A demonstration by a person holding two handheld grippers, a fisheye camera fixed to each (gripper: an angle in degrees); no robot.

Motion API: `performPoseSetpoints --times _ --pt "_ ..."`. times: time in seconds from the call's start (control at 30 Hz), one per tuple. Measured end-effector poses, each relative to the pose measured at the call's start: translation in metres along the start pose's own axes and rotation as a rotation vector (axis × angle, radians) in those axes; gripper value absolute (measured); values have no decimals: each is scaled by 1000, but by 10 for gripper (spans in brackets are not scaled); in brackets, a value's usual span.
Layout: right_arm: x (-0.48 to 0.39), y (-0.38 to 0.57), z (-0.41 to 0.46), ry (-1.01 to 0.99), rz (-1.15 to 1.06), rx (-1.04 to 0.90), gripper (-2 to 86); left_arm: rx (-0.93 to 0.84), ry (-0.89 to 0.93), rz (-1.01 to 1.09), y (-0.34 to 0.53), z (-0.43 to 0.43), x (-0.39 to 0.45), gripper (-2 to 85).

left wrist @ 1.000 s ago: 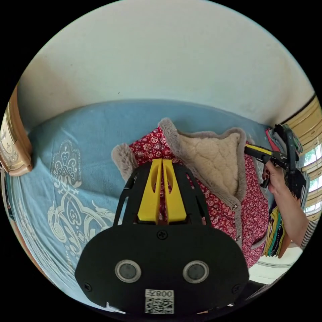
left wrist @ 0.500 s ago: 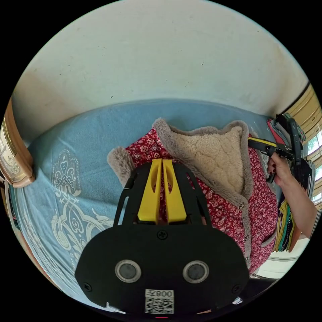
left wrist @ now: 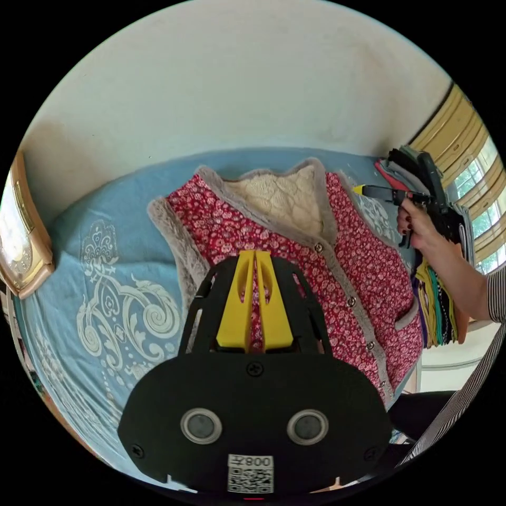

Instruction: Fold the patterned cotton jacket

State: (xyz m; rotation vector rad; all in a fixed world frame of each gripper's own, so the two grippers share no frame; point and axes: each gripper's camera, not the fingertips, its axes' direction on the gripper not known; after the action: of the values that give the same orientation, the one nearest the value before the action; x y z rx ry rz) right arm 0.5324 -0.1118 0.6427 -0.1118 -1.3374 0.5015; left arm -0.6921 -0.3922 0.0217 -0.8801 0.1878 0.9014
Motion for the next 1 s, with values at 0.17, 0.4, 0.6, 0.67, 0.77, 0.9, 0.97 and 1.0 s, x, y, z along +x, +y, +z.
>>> performPoseSetpoints --times 0.17,0.4,0.6,0.67,0.77,0.9,0.97,1.0 --pt "-30 51 38 29 -94 -177 1 -83 -40 4 29 20 12 1" --pt "-36 90 46 -34 -21 -139 0 -30 -9 -31 80 -22 22 1" --pt "-70 162 41 -193 -72 -166 1 -12 -12 -76 158 -57 42 1" --pt "-86 188 53 -220 -113 -237 1 -62 -30 -110 180 -54 42 1" --pt "-103 225 85 -160 -161 -362 1 -154 -48 -145 212 -39 34 1" --pt "-99 245 97 -227 -115 -346 1 -79 -31 -229 246 -65 21 2" --pt "-101 255 94 -227 -124 -324 1 -25 -24 -266 266 -84 17 2" --pt "-103 264 92 -224 -129 -320 1 -1 -7 -301 282 -95 14 2"
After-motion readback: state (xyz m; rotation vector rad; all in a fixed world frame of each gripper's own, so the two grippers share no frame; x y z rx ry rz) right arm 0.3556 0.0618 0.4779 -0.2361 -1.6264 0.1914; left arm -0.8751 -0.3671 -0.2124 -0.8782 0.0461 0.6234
